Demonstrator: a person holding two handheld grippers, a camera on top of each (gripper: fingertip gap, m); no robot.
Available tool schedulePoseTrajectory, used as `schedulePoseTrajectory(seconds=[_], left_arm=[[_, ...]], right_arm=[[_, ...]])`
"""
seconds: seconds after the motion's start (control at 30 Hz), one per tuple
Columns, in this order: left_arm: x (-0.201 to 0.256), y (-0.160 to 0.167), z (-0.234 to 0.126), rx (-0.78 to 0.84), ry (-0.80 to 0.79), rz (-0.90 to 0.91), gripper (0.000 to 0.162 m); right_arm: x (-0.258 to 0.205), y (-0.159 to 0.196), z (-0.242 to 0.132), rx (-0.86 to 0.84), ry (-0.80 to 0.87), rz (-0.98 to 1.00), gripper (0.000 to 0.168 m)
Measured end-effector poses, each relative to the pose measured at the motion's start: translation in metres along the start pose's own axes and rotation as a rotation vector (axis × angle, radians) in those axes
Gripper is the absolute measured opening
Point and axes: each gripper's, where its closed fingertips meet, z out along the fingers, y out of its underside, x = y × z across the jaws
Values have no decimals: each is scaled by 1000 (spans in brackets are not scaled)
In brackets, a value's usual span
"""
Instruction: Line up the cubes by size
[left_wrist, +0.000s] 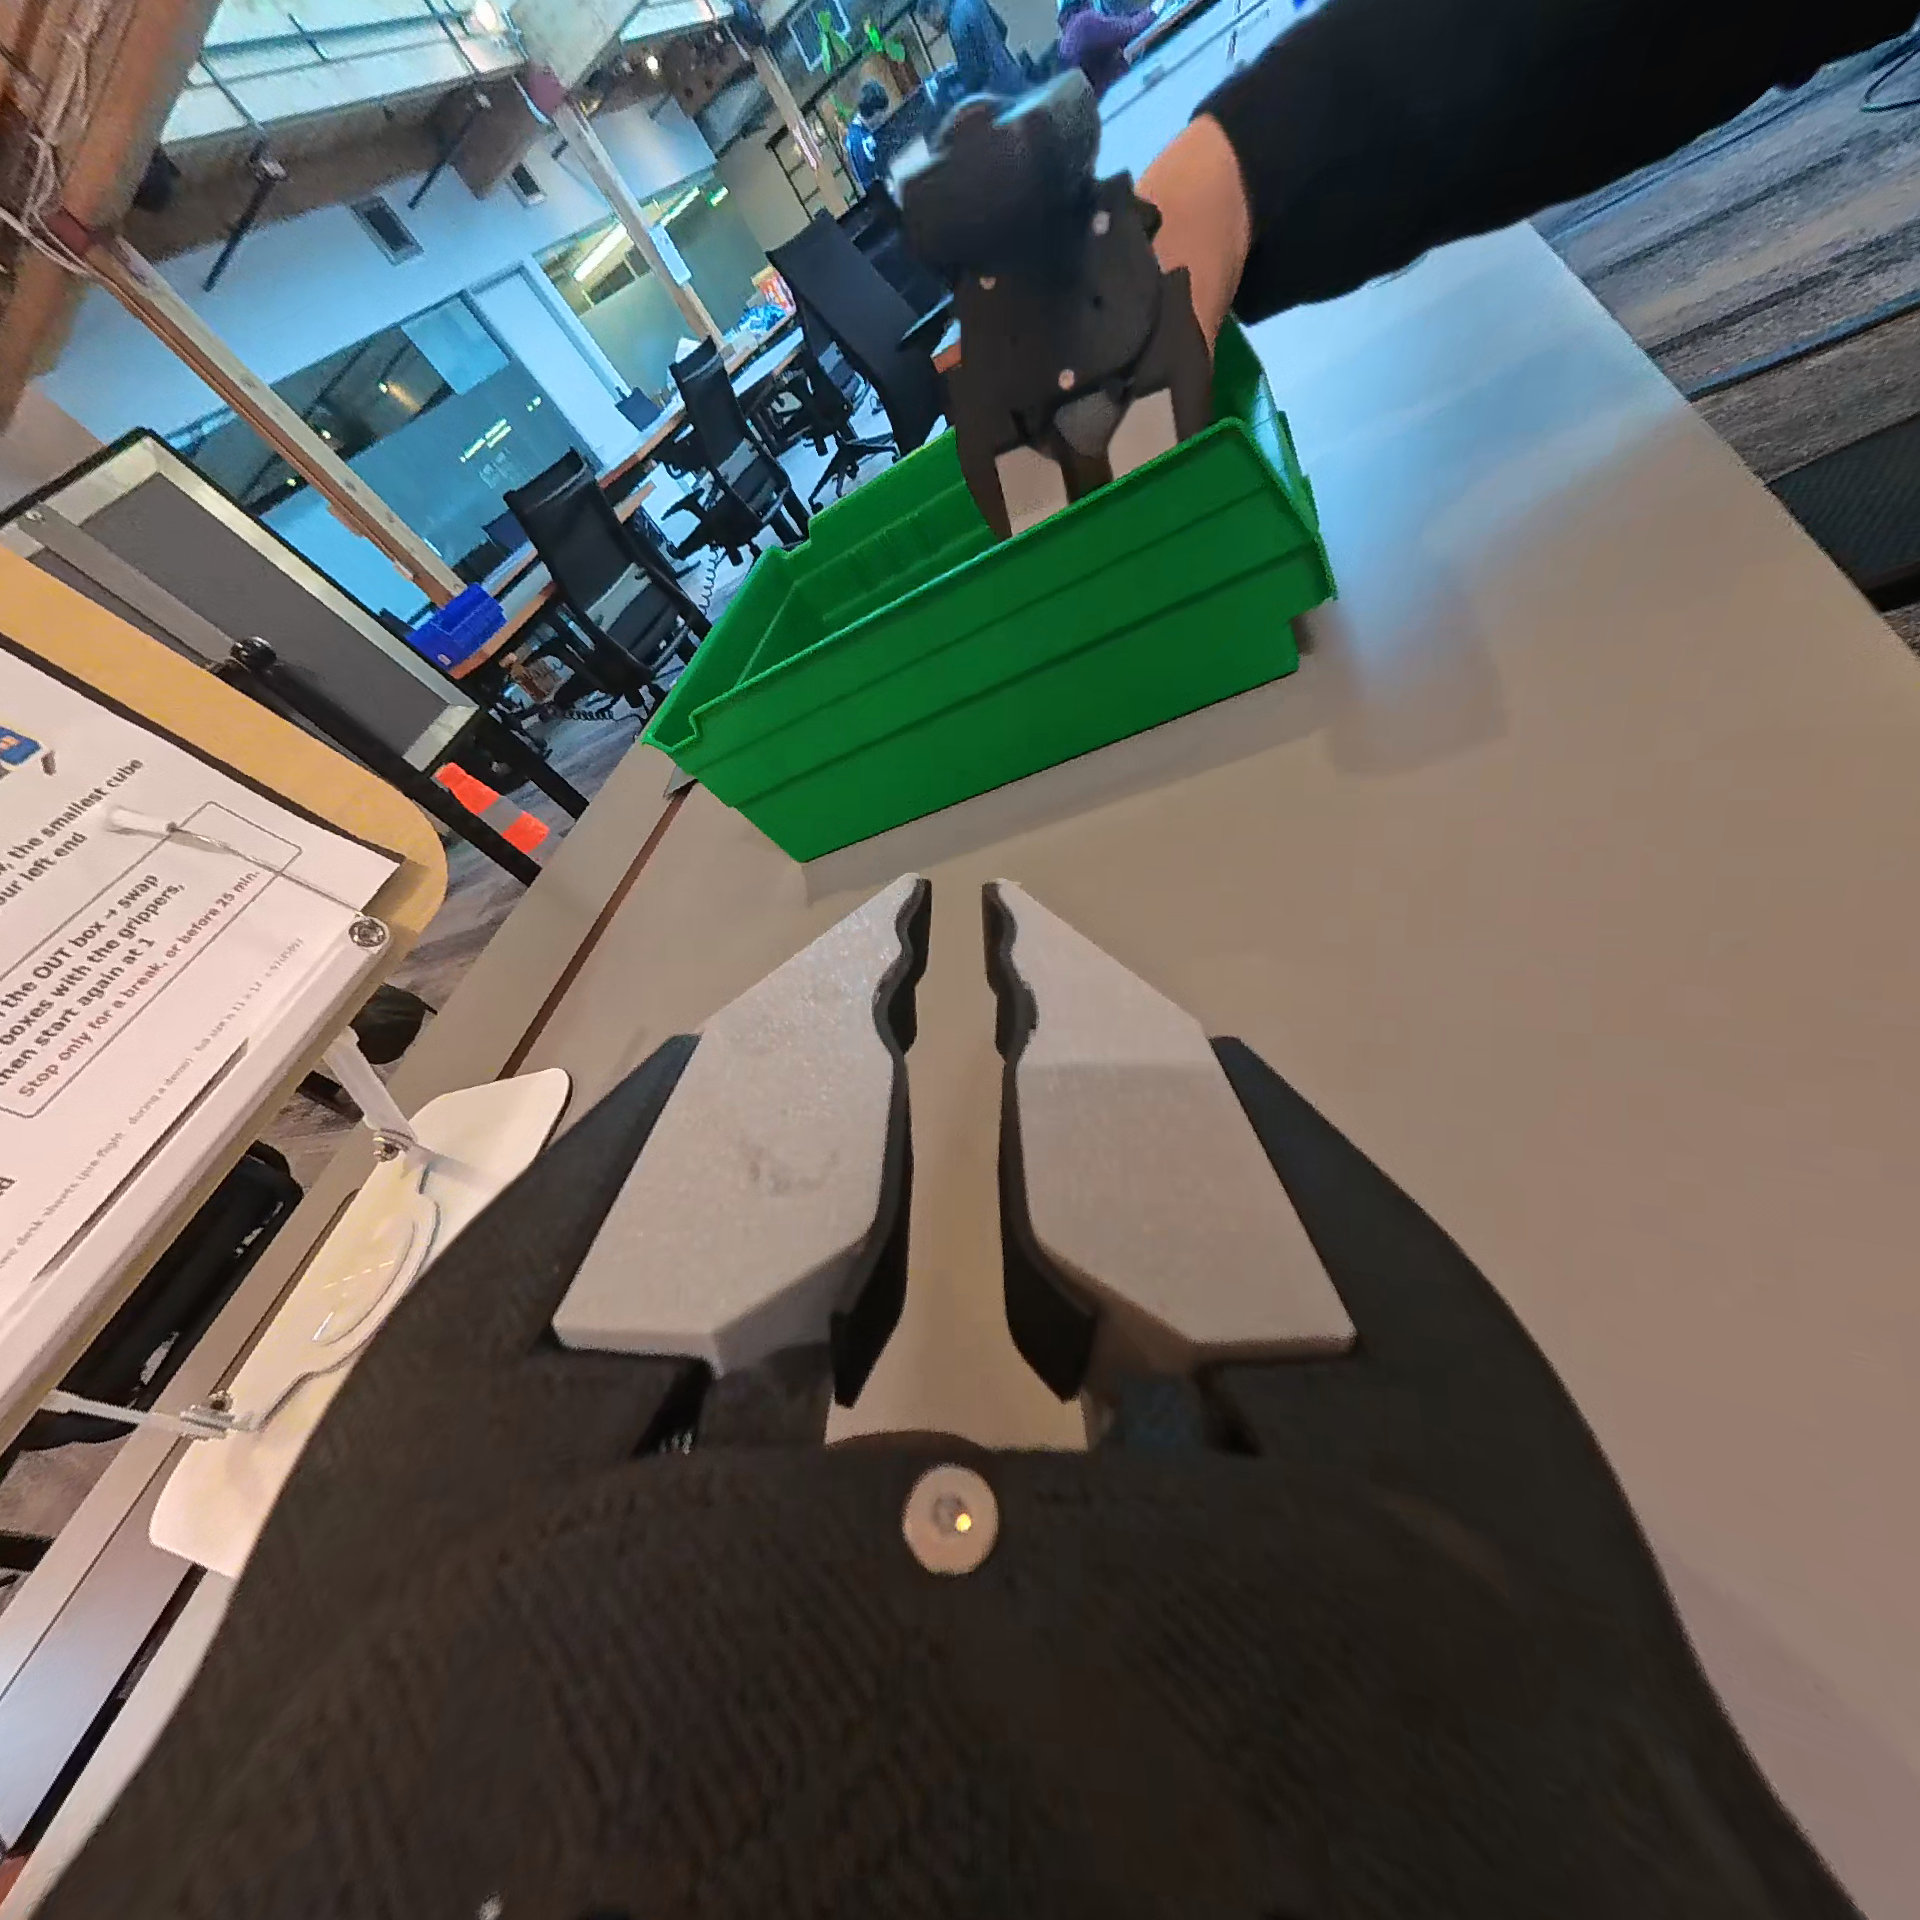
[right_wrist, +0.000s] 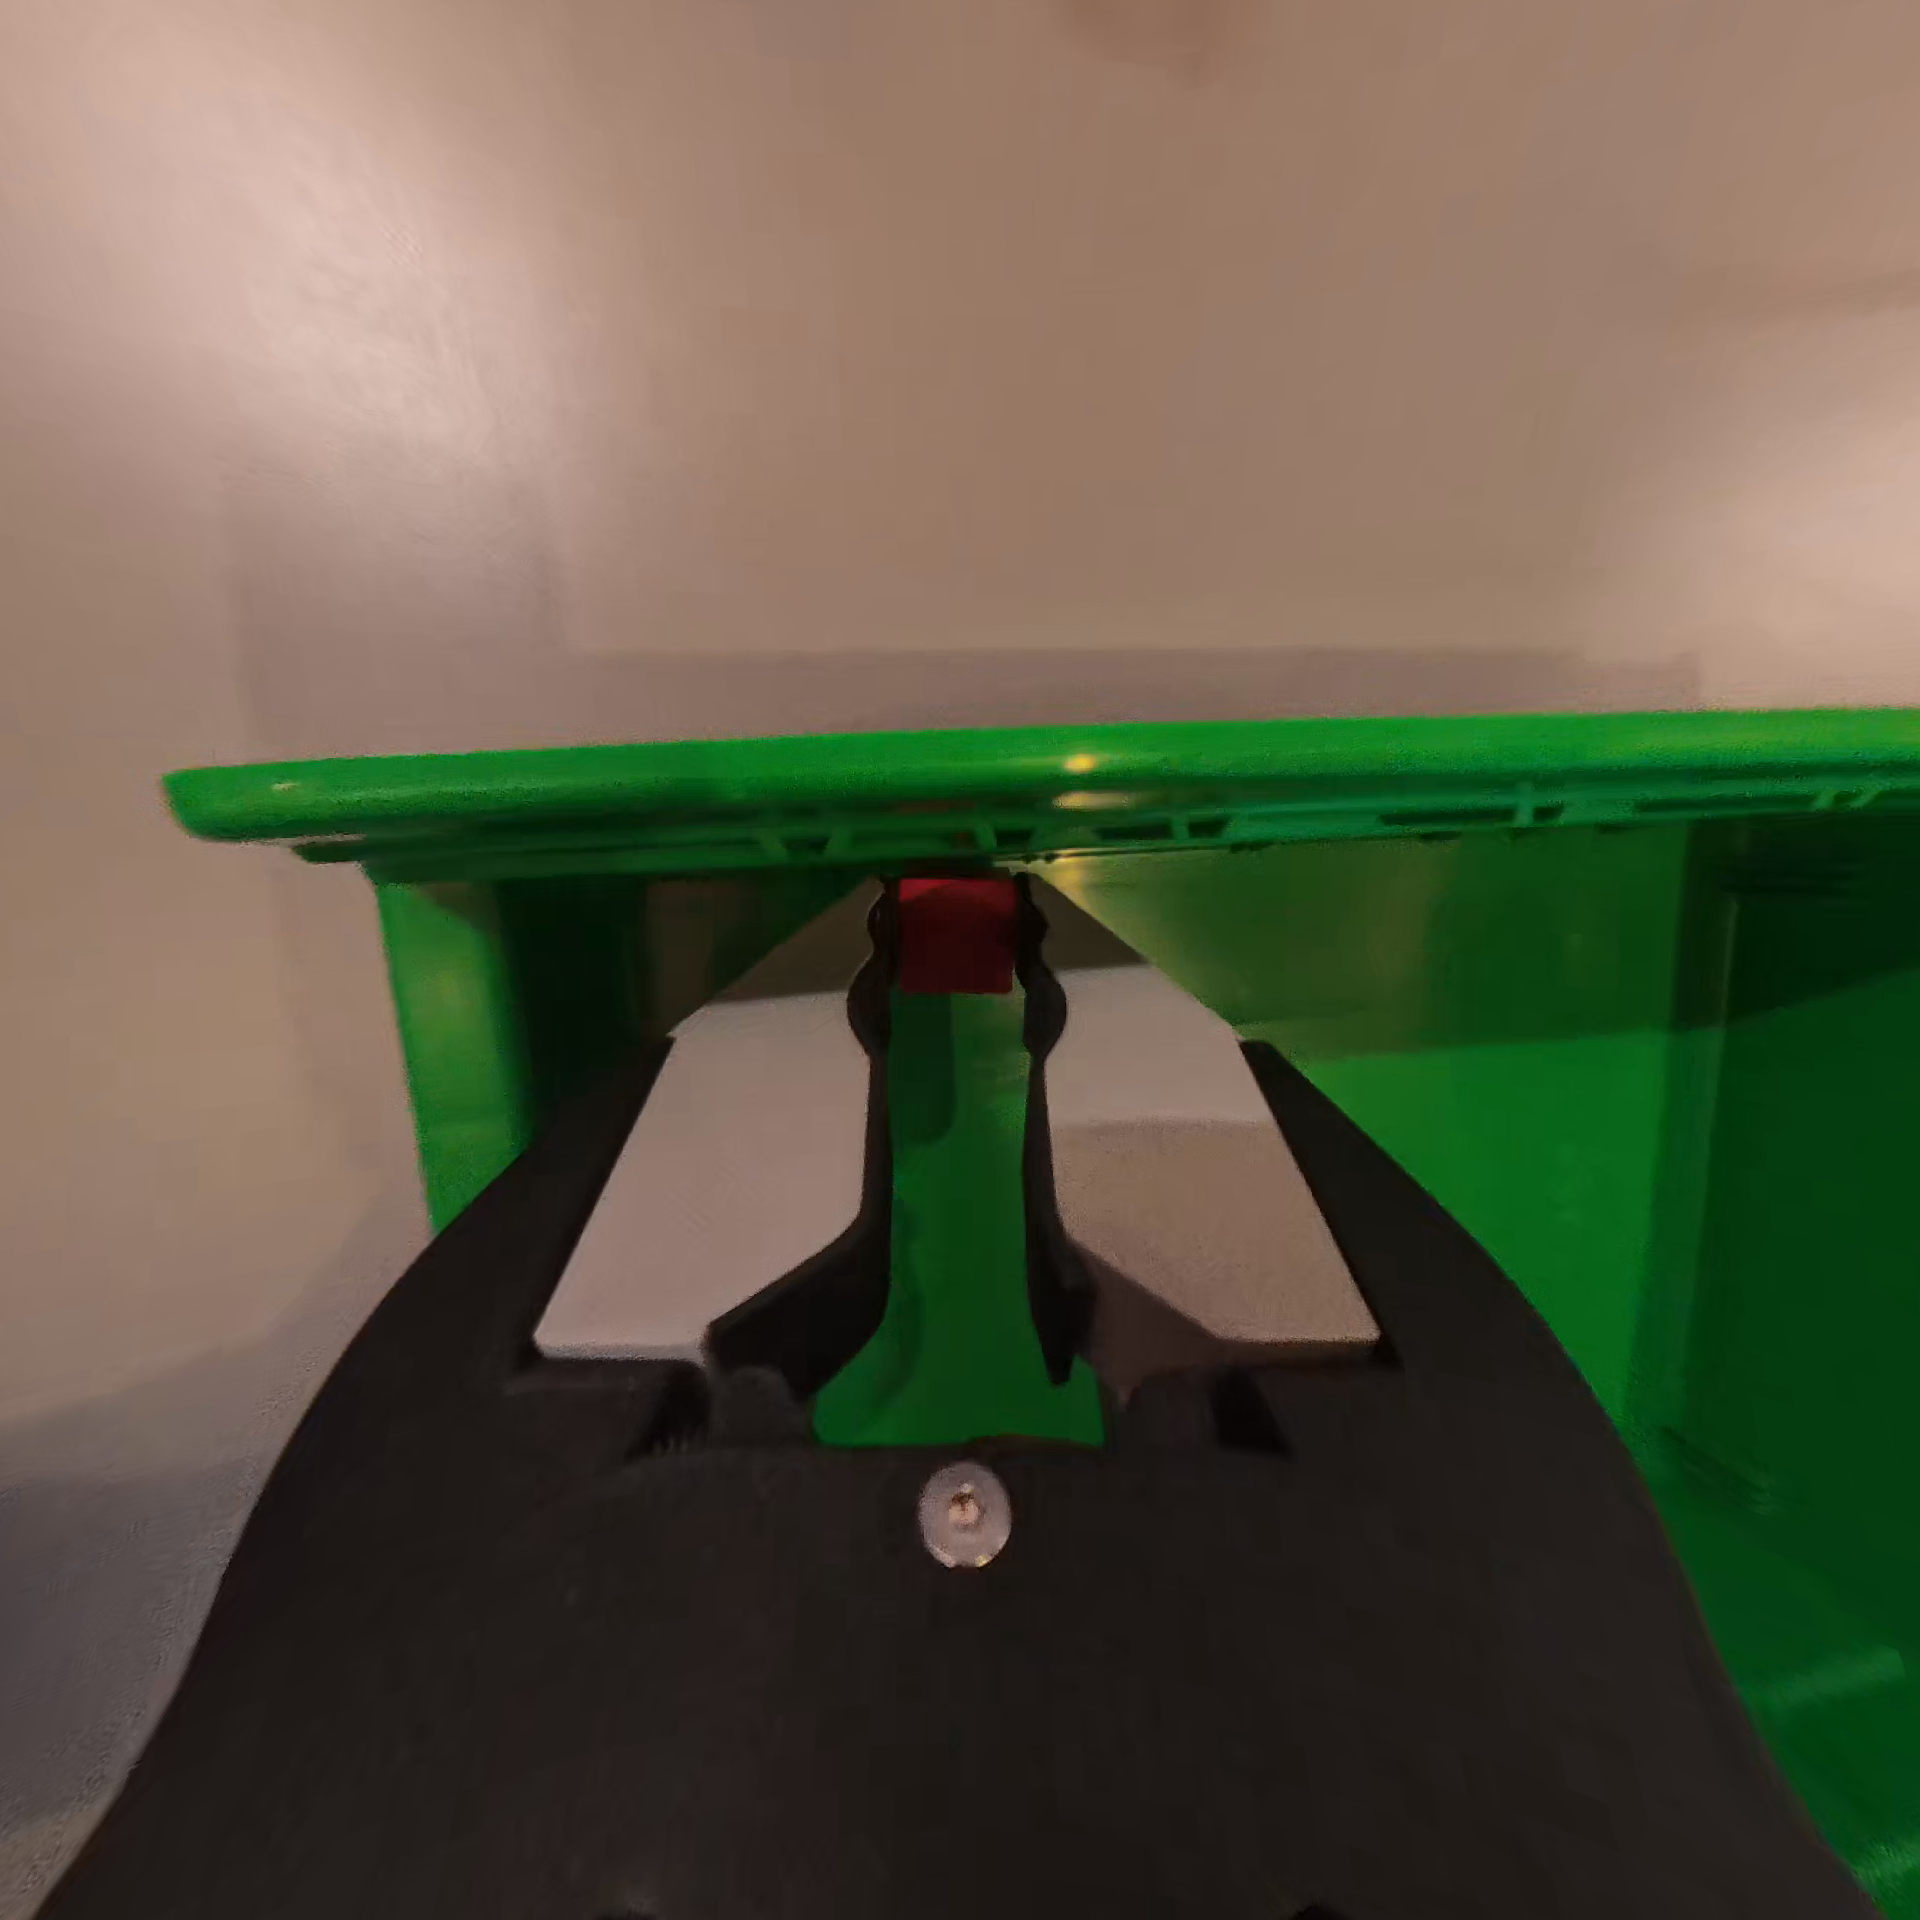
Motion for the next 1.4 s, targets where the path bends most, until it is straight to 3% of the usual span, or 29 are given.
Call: schedulePoseTrajectory(seconds=[0.5, 0.6, 0.7, 0.77, 0.87, 0.97, 1.07, 1.13, 1.23, 1.3, 1.4], left_arm=[[1, 7, 3, -13, 7, -25, 7], [1, 7, 3, -14, 13, -49, 20], [-1, 5, 3, -20, 2, -76, 24], [-2, -3, 1, -21, -6, -130, 36], [3, -25, -20, -84, -44, -206, 66], [11, -65, -73, -87, -56, -235, 67], [7, -84, -147, -150, -25, -222, 69], [-4, -63, -197, -308, -13, -192, 65], [-27, 5, -264, -617, -33, -255, 73], [-31, 49, -285, -771, 13, -335, 69], [-31, 95, -287, -889, 93, -328, 67]], right_arm=[[33, 1, 11, -53, 43, -58, 19], [41, 6, 9, -62, 87, -4, 42], [41, 8, -8, -46, 89, 60, 55], [46, 5, -33, -27, 136, 98, 56], [57, -28, -98, 134, 319, 150, 51], [44, -98, -165, 445, 470, 200, 47], [-1, -171, -185, 746, 393, 193, 43], [-26, -204, -172, 843, 293, 180, 45], [-49, -240, -128, 858, 151, 168, 51], [-51, -255, -93, 817, 132, 161, 51], [-63, -270, -49, 757, 0, 180, 55]])
